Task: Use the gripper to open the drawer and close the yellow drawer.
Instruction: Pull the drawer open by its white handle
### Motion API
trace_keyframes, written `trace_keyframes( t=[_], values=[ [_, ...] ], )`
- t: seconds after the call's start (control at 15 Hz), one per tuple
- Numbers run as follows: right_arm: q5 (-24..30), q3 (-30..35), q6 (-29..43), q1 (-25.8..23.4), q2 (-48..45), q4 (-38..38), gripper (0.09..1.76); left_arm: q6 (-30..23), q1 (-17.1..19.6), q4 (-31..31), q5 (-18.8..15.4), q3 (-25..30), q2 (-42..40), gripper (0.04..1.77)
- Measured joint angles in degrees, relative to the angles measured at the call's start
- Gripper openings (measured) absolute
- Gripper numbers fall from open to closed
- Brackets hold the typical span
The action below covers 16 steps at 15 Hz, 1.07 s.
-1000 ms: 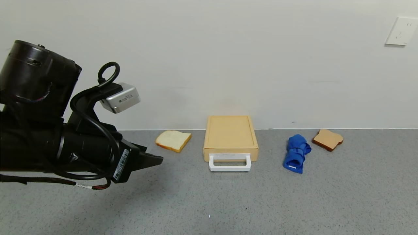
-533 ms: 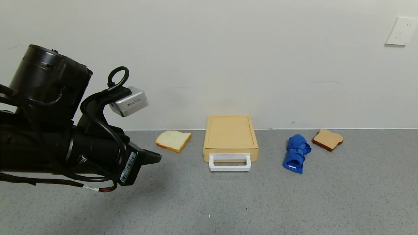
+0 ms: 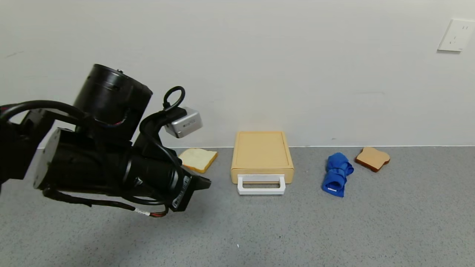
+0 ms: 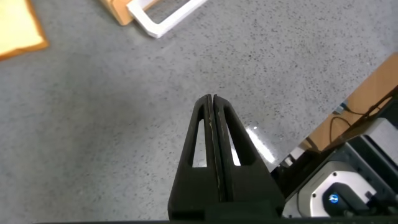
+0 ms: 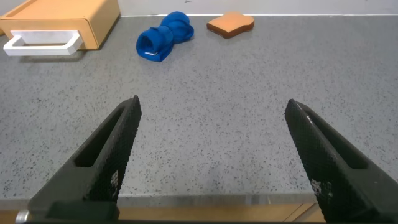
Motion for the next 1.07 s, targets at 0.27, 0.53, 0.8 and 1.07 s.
trace_keyframes(
  t=[0.27,0.53,0.8,1.07],
  values=[
    [0.0,0.0,0.0,0.0,0.0,0.0,1.70,-7.3,-3.6,0.0,0.4,-4.9,6.3,0.11],
    [0.0,0.0,0.0,0.0,0.0,0.0,1.70,-18.2,-5.7,0.7,3.3,-11.8,12.9,0.11],
    [0.0,0.0,0.0,0.0,0.0,0.0,1.70,-27.6,-6.4,7.0,7.0,-22.0,21.1,0.11],
    [0.0,0.0,0.0,0.0,0.0,0.0,1.70,-33.5,-6.5,9.7,11.4,-31.1,30.5,0.11]
  ],
)
